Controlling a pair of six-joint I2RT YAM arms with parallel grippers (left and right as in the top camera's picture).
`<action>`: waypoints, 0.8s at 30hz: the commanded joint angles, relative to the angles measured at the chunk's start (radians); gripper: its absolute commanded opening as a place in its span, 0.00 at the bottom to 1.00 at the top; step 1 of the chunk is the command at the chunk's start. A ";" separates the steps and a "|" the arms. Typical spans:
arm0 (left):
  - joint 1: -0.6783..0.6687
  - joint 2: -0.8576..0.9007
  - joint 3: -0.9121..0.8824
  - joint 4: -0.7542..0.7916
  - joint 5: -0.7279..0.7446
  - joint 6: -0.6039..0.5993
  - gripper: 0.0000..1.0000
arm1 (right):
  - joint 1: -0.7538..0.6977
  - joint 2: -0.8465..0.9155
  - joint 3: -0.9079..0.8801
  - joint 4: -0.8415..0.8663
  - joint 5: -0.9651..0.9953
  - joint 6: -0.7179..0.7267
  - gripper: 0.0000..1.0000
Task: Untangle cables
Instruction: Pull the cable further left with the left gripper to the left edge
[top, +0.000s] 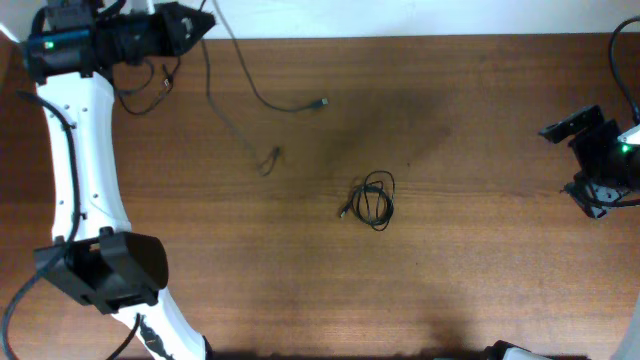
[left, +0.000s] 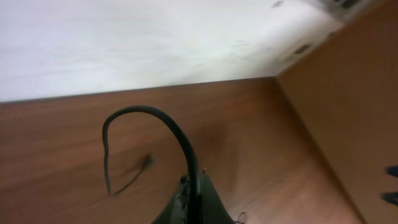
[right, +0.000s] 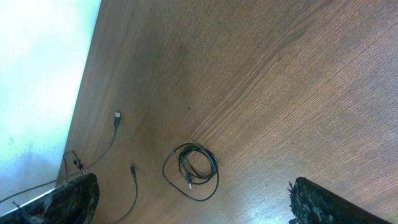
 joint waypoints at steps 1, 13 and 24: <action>0.061 -0.006 -0.069 -0.003 -0.035 0.109 0.00 | -0.003 -0.017 -0.003 0.003 0.013 -0.012 0.99; 0.245 -0.006 -0.295 0.116 -0.403 0.114 0.02 | -0.003 -0.017 -0.003 0.003 0.032 -0.013 0.99; 0.323 -0.005 -0.481 0.380 -0.640 0.211 0.00 | -0.003 -0.017 -0.003 0.003 0.031 -0.013 0.99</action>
